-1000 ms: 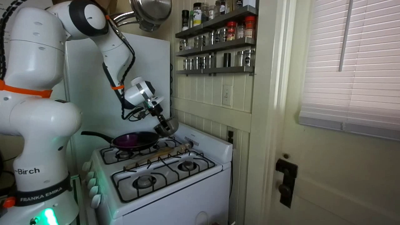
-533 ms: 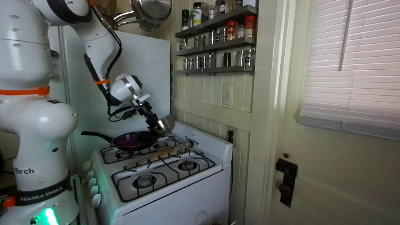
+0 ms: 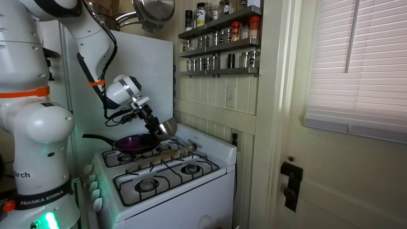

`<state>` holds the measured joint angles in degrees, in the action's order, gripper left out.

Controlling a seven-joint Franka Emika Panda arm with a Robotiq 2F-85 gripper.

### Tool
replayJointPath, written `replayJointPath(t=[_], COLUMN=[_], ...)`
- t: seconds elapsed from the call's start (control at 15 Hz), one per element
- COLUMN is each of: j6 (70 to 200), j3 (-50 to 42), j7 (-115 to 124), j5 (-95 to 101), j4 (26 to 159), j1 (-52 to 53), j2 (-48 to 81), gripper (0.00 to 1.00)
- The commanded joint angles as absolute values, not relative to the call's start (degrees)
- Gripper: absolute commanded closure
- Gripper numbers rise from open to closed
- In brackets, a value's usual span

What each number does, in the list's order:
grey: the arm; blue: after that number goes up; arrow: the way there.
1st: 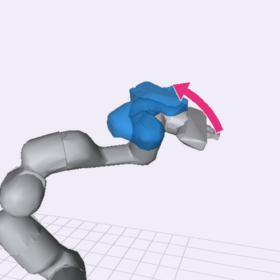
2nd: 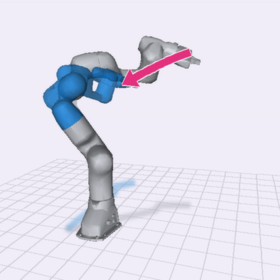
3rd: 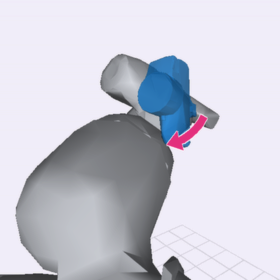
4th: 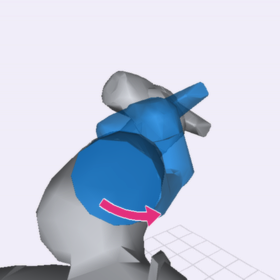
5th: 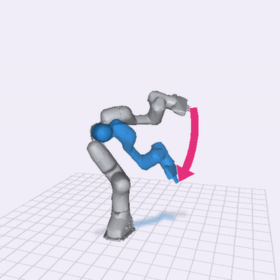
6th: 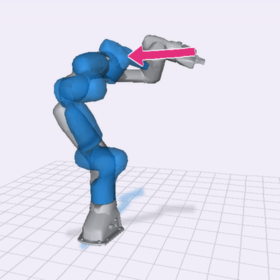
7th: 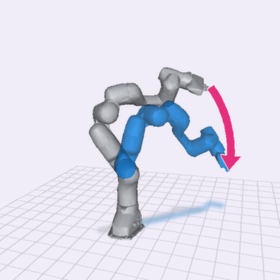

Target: Put the purple bowl on the pan then move the silver bowl to the right.

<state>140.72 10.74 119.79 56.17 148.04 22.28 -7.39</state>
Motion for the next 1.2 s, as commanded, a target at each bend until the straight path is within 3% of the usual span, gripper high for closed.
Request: replayJointPath(t=[0.0, 0.33, 0.4, 0.73, 0.8, 0.93, 1.13], j6=[143.94, 146.93, 145.41, 148.24, 145.88, 147.2, 150.85], j3=[12.33, 13.01, 10.72, 9.69, 12.74, 12.63, 11.51], j7=[127.51, 137.29, 141.19, 157.26, 149.42, 152.81, 148.41], j5=[57.84, 56.54, 57.86, 59.85, 55.82, 56.66, 55.26], j4=[154.2, 162.83, 157.44, 158.17, 158.16, 158.11, 158.0], j1=[17.28, 13.65, 16.25, 17.89, 15.12, 15.24, 14.52], j2=[-16.13, -24.59, -18.76, -16.61, -16.83, -16.05, -17.91], gripper=[0.98, 0.98, 0.98, 0.98, 0.92, 0.98, 0.98])
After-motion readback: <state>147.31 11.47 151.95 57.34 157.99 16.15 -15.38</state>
